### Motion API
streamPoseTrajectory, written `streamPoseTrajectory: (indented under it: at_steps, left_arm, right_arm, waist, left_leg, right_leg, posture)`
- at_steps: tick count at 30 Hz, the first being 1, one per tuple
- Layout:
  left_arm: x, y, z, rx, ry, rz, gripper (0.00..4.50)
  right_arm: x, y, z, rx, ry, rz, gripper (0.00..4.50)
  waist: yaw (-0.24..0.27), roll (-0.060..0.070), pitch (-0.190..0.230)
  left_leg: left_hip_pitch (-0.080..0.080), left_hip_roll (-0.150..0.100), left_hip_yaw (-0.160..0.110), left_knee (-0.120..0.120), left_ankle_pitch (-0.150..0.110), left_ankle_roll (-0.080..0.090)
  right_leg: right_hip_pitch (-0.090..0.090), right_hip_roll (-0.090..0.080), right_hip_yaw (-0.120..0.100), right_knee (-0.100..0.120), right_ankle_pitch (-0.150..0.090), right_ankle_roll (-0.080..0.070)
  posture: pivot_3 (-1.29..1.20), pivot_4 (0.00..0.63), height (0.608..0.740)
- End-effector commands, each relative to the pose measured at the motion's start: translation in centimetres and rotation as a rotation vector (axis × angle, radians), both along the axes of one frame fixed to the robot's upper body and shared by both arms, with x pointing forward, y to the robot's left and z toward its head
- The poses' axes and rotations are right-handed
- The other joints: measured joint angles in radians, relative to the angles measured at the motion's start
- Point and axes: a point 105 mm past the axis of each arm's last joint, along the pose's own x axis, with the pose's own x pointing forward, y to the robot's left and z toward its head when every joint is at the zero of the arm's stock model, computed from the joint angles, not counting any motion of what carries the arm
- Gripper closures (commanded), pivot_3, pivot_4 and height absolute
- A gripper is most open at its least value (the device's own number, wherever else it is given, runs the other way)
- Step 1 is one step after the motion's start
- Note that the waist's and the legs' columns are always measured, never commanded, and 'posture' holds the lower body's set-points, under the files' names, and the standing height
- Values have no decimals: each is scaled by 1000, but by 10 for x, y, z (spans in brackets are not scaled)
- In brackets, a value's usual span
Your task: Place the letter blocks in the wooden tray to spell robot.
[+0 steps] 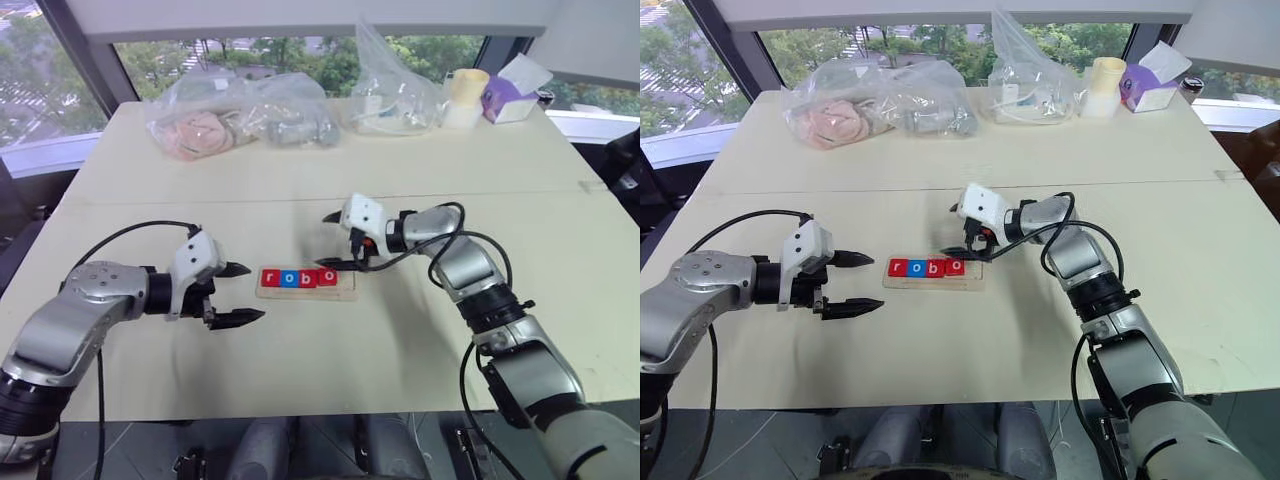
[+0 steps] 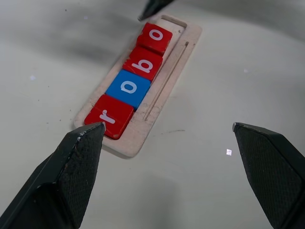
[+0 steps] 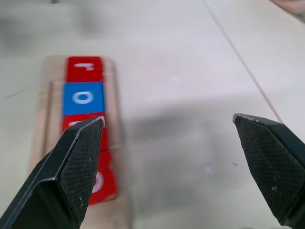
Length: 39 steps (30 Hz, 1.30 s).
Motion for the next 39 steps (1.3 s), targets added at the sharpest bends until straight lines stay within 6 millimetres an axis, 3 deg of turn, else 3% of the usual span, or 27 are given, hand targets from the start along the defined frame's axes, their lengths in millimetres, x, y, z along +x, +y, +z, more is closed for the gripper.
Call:
streamPoseTrajectory:
  at_steps: [1, 8, 14, 22, 24, 27, 29, 33, 39]
  left_arm:
    - [2, -1, 9, -6, -45, -6, 0]
    - [3, -1, 9, -6, -47, -7, 0]
    - [3, -2, 9, -9, -47, -3, 0]
    - [4, -3, 8, -13, -49, -2, 0]
    - [4, -4, 10, -16, -53, -4, 0]
    - [1, -8, 17, -51, -58, -14, 0]
    - [0, -11, 22, -76, -60, -23, 0]
    - [1, -29, 39, -157, -77, -74, 0]
    - [15, -46, 48, -243, -108, -80, 0]
  right_arm:
    - [14, -7, -1, -11, -53, -77, 47]
    - [14, -5, -18, -72, -74, -41, 47]
    - [5, 2, -8, -30, -77, 10, 47]
    - [4, -3, -5, -24, -94, -21, 47]
    - [13, -14, 7, 27, -113, -113, 47]
    - [27, -45, 34, 186, -106, -354, 47]
    - [27, -63, 41, 244, -93, -468, 47]
    - [14, -104, 33, 354, 32, -772, 47]
    - [-7, -103, 6, 353, 146, -888, 47]
  waist:
    - [0, 0, 0]
    - [-4, 0, 0]
    - [-4, 0, 0]
    - [-3, 0, 0]
    - [-2, 0, 0]
    - [3, 0, 0]
    - [5, 0, 0]
    - [10, 0, 0]
    - [-5, 1, -1]
  left_leg:
    - [0, 0, 0, 0, 0, 0]
    - [0, 0, 0, 0, 0, 0]
    - [0, 0, 0, 0, 0, 0]
    - [0, 0, 0, 0, 1, -1]
    - [0, 0, 0, 0, 1, -1]
    - [0, 0, 0, 0, 1, -1]
    - [0, 0, 0, 0, 1, -1]
    - [0, 0, -2, 0, 1, -1]
    - [1, 0, 1, 0, 1, -1]
  right_leg:
    - [0, 0, 0, 0, 0, 0]
    - [0, 0, 0, 0, 0, 0]
    - [0, 1, 0, 1, 0, 0]
    - [0, 1, 0, 1, 0, 0]
    - [0, 1, 0, 1, 0, 0]
    - [-1, 0, 0, 1, 0, 0]
    - [-1, 0, 0, 1, 0, 0]
    - [0, 0, 0, 2, 0, 0]
    - [-2, 0, 2, 5, 0, 0]
  posture:
    - [0, 150, 740]
    - [0, 150, 740]
    - [0, 150, 740]
    - [0, 150, 740]
    - [0, 150, 740]
    - [0, 150, 740]
    - [0, 150, 740]
    - [0, 150, 740]
    - [0, 150, 740]
